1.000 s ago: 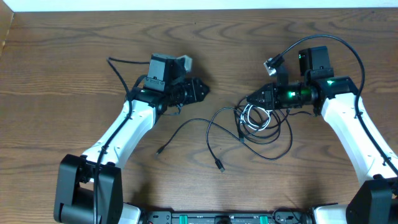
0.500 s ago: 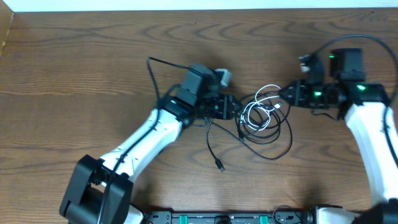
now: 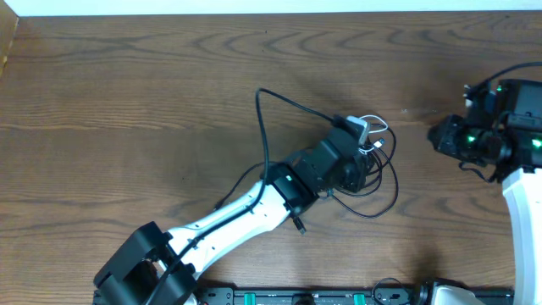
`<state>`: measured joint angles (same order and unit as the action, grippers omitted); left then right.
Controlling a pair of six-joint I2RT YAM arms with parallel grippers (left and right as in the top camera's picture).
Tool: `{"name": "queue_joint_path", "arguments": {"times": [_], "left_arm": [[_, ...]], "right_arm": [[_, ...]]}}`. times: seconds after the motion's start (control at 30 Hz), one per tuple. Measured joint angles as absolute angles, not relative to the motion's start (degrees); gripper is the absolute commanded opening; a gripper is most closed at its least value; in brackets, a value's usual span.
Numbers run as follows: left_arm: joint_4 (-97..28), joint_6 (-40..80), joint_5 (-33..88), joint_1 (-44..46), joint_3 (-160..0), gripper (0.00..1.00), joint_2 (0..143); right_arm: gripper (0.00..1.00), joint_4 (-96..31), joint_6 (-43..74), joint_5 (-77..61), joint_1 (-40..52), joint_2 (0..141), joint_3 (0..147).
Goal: Untangle cables
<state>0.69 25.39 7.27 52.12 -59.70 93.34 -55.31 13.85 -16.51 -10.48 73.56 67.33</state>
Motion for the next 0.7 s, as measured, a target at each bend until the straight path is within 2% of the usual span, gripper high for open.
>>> {"name": "queue_joint_path", "arguments": {"times": [0.17, 0.4, 0.7], "left_arm": [[-0.84, 21.67, 4.43, 52.14, -61.76, 0.48, 97.69], [-9.04, 15.97, 3.36, 53.67, -73.97, 0.48, 106.89], [-8.32, 14.31, 3.01, 54.57, -76.34, 0.48, 114.10]], "right_arm": [[0.25, -56.25, 14.90, -15.22, -12.32, 70.87, 67.33], [0.27, -56.71, 15.11, -15.05, -12.32, 68.47, 67.33], [0.27, -58.50, 15.14, -14.50, -12.32, 68.42, 67.33]]}}
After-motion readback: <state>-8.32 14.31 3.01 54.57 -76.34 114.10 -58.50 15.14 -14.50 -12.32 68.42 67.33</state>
